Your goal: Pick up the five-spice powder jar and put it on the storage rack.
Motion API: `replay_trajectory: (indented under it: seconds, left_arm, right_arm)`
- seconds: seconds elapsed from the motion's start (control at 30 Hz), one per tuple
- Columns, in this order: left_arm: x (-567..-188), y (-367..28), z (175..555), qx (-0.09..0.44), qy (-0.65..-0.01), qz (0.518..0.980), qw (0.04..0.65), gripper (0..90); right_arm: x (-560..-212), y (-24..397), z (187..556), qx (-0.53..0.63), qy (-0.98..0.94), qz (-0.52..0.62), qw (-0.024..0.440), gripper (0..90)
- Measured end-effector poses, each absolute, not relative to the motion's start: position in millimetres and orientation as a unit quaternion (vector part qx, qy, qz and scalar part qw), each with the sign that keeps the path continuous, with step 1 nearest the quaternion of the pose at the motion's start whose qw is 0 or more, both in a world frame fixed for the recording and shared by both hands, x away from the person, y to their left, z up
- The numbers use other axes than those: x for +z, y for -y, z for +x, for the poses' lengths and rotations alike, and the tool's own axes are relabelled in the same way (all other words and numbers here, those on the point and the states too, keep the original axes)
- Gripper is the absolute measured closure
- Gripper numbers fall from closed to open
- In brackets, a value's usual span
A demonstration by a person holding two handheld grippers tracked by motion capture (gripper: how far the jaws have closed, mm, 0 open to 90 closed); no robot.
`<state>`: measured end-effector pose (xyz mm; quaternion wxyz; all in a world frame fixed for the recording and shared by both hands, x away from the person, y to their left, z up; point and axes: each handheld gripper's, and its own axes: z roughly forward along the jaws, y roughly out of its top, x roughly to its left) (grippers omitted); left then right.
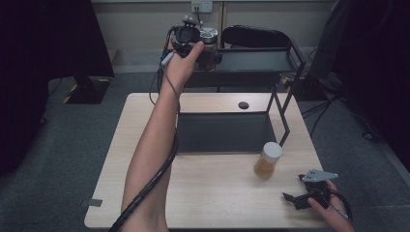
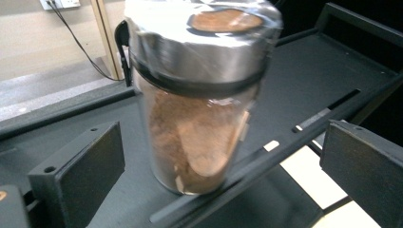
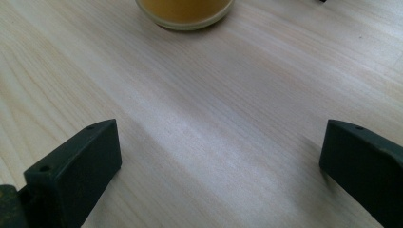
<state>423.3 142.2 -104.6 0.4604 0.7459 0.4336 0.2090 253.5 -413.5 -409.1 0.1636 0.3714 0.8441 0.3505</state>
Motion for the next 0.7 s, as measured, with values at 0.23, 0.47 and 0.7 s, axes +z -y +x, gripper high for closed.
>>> replay_trajectory:
  seconds: [0.23, 0.47, 0.7]
  left_arm:
    - [-111.7, -143.7, 413.0, 0.195, -0.412, 0.758, 0.468, 0.8]
    - [-121.8, -150.9, 398.5, 0.194, -0.402, 0.757, 0.476, 1.8]
    - [-129.2, -158.6, 383.8, 0.191, -0.393, 0.758, 0.484, 1.8]
  right_arm:
    - [-409.2, 413.5, 253.4, 0.351, -0.844, 0.372, 0.164, 0.0]
    - [-409.2, 413.5, 253.4, 0.351, -0.844, 0.372, 0.164, 0.0]
    - [-409.2, 413.5, 253.4, 0.351, -0.844, 0.372, 0.164, 0.0]
